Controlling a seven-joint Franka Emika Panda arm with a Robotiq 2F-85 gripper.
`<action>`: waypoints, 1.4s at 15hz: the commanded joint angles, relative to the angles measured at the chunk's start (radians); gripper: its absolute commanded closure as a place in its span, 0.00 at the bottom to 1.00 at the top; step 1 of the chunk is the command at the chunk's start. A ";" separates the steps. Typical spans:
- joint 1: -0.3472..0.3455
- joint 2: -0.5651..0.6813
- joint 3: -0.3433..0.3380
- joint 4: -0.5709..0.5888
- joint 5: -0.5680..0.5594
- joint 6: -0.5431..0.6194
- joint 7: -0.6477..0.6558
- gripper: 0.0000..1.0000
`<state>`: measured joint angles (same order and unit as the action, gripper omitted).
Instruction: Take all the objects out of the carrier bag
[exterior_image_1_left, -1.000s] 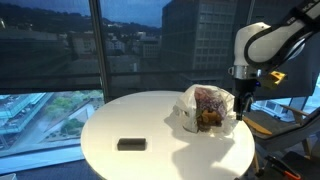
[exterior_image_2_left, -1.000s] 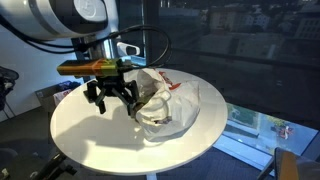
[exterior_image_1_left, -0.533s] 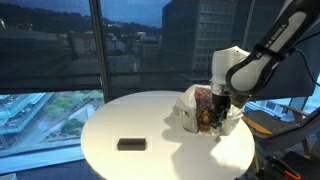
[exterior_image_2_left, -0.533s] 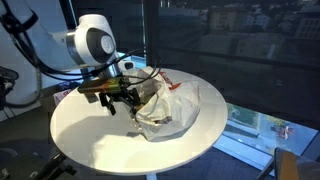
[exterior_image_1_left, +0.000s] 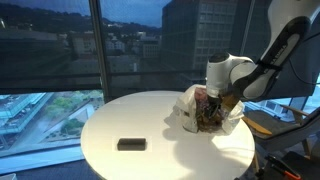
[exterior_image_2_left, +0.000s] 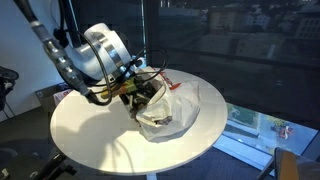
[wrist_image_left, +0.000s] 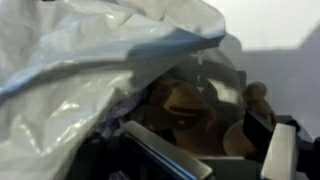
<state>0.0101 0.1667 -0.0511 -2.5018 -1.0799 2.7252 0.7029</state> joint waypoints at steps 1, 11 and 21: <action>0.004 0.154 -0.050 0.088 -0.177 0.042 0.202 0.00; 0.033 0.245 -0.087 0.159 -0.606 0.025 0.635 0.64; 0.050 0.023 -0.050 -0.060 -0.378 -0.042 0.505 0.96</action>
<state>0.0524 0.3135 -0.1177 -2.4620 -1.5724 2.6952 1.3080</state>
